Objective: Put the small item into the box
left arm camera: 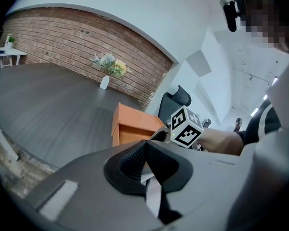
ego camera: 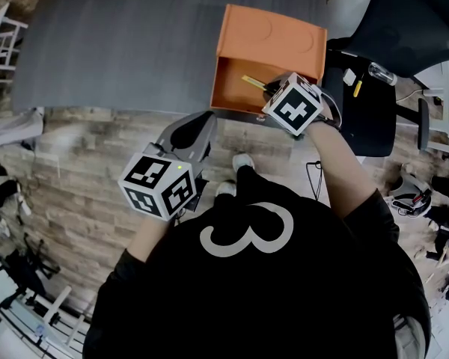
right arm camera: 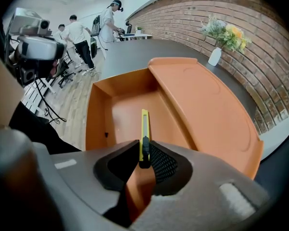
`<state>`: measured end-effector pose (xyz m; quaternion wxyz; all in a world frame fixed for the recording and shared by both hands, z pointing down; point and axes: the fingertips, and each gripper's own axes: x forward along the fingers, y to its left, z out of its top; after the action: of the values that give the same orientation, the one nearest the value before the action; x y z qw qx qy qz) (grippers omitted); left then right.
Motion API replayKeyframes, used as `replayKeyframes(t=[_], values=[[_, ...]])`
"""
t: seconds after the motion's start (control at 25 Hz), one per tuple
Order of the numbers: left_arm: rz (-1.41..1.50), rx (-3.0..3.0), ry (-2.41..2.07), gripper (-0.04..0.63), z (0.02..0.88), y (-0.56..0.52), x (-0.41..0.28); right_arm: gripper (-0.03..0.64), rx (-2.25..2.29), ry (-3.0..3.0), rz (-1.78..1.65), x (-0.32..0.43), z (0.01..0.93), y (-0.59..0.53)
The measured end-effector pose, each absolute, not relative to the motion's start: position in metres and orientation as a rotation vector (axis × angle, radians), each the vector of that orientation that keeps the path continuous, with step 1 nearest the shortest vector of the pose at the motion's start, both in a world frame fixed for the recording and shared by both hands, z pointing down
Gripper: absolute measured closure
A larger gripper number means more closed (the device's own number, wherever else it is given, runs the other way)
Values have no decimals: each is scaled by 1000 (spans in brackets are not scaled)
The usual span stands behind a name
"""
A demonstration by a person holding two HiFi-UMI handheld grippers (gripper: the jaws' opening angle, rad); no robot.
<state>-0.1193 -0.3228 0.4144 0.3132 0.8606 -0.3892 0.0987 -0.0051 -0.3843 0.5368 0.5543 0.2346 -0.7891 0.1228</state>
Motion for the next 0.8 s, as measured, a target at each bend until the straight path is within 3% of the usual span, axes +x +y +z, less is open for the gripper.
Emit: replayKeyframes(t=[0.12, 0.32, 0.52, 0.56, 0.68, 0.8], values=[[250, 2267, -1027, 583, 414, -324, -122, 545, 542, -1856, 329, -6, 542, -380], [234, 2255, -1040, 583, 416, -325, -127, 459, 543, -1868, 395, -5, 541, -378], [209, 2259, -1022, 583, 411, -319, -128, 454, 678, -1977, 399, -3, 504, -387], [205, 2265, -1017, 583, 409, -318, -128, 458, 722, -2012, 397, -3, 494, -388], [198, 2289, -996, 583, 400, -312, -124, 604, 857, -2150, 416, -5, 457, -383], [182, 2324, -965, 583, 387, -302, -118, 615, 908, -2325, 514, -12, 421, -358]])
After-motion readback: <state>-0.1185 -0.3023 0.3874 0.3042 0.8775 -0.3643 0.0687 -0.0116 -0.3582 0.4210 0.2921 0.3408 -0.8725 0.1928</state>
